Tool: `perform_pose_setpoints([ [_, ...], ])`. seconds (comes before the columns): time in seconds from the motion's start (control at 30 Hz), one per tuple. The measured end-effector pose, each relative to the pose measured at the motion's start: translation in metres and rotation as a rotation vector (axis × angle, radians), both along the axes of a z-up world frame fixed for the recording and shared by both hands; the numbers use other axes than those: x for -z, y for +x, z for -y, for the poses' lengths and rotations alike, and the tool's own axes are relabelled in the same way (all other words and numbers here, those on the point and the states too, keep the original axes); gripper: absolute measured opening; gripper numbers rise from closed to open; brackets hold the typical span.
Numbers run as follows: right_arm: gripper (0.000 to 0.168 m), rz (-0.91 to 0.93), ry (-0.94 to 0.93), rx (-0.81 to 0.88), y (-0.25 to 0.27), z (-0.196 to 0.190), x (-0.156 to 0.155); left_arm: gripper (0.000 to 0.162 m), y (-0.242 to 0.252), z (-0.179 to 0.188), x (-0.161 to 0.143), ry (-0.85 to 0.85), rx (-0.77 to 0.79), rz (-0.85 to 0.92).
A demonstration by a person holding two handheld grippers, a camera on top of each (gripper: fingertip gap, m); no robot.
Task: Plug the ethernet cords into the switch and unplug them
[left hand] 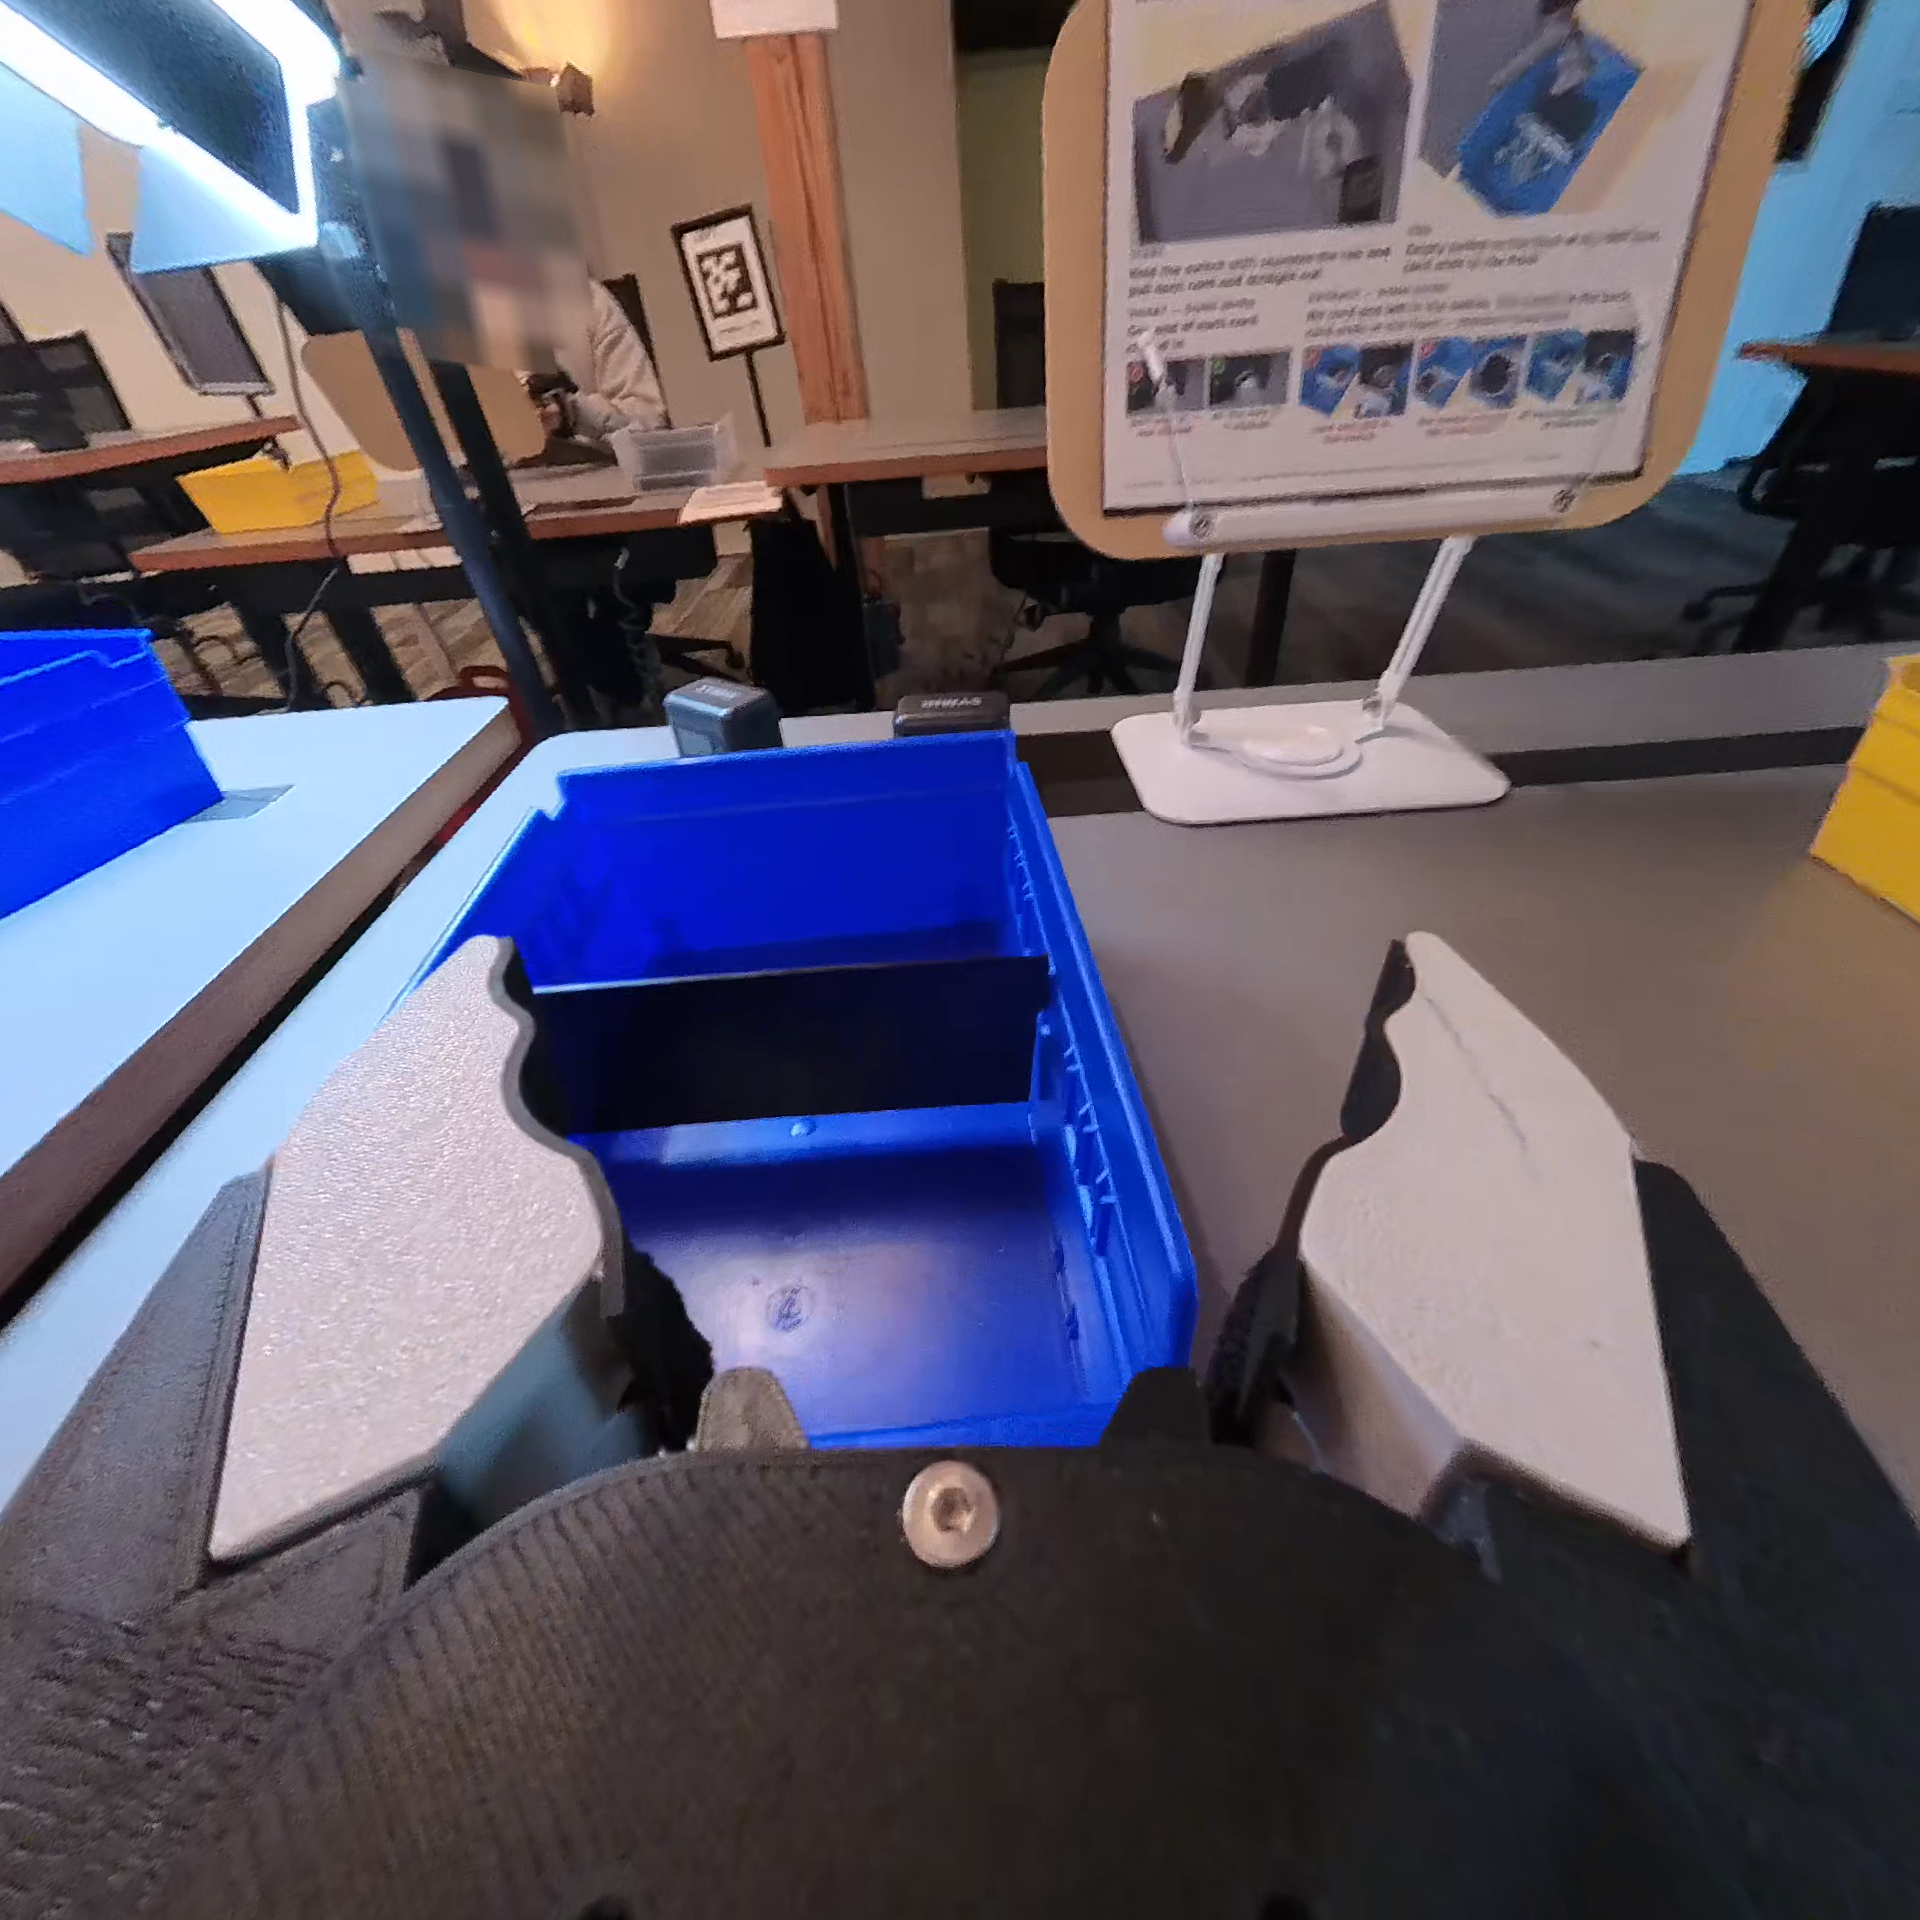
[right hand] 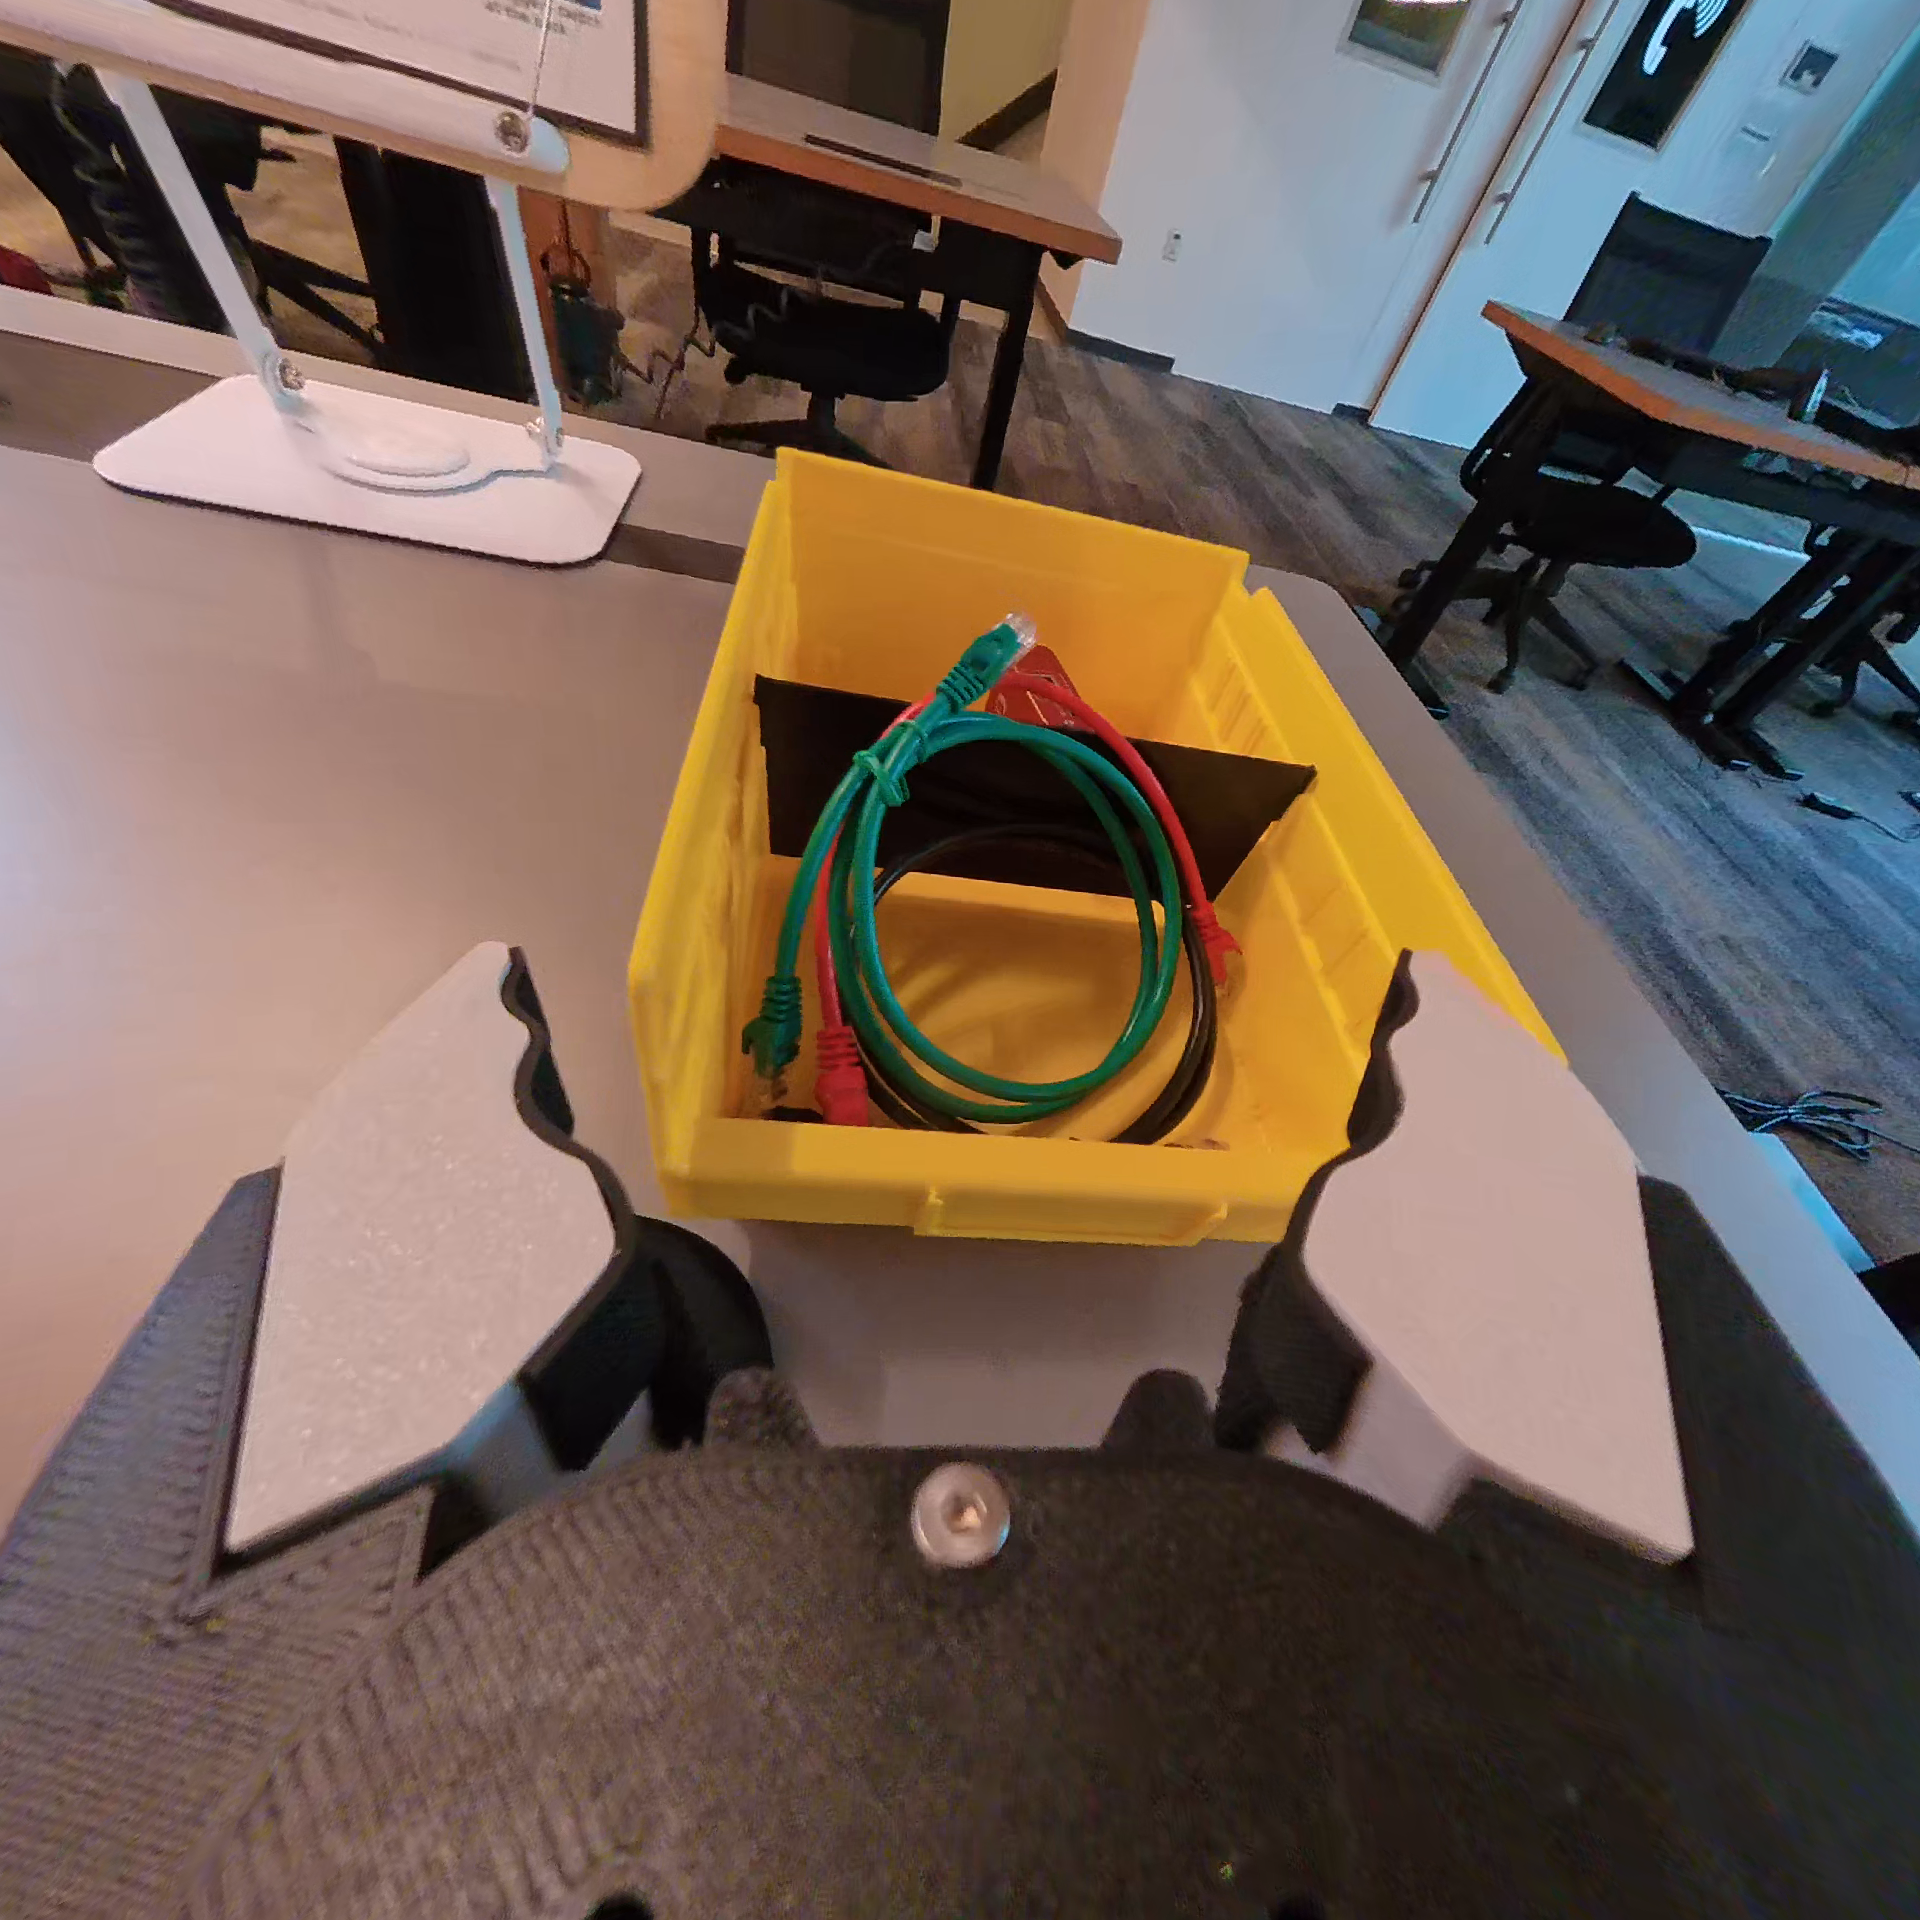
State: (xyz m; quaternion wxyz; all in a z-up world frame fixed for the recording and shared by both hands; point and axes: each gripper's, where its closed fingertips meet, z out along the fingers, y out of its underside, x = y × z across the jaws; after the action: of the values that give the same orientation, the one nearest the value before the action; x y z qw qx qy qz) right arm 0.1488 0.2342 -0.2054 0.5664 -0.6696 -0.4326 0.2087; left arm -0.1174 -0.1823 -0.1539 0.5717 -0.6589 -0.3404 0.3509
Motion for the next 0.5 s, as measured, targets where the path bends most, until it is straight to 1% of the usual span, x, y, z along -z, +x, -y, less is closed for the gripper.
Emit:
perform_pose_setpoints([
  [0.07,0.146,0.009,-0.003,-0.012,-0.003,0.005,0.001,0.145,-0.004,0.0,0.013,-0.076,-0.028,0.031],
  [0.13,0.146,0.004,-0.011,-0.029,-0.005,0.011,0.003,0.145,-0.001,-0.003,0.023,-0.117,-0.025,0.056],
  [0.27,0.146,0.005,-0.016,-0.037,-0.003,0.017,0.002,0.145,0.008,-0.009,0.013,-0.102,-0.017,0.005],
  [0.4,0.146,-0.034,0.001,-0.029,0.002,0.017,-0.009,0.145,0.012,-0.014,0.013,-0.111,-0.003,0.003],
  [0.5,0.146,-0.031,0.005,-0.025,0.004,0.016,-0.009,0.145,0.013,-0.015,0.013,-0.108,0.0,0.003],
])
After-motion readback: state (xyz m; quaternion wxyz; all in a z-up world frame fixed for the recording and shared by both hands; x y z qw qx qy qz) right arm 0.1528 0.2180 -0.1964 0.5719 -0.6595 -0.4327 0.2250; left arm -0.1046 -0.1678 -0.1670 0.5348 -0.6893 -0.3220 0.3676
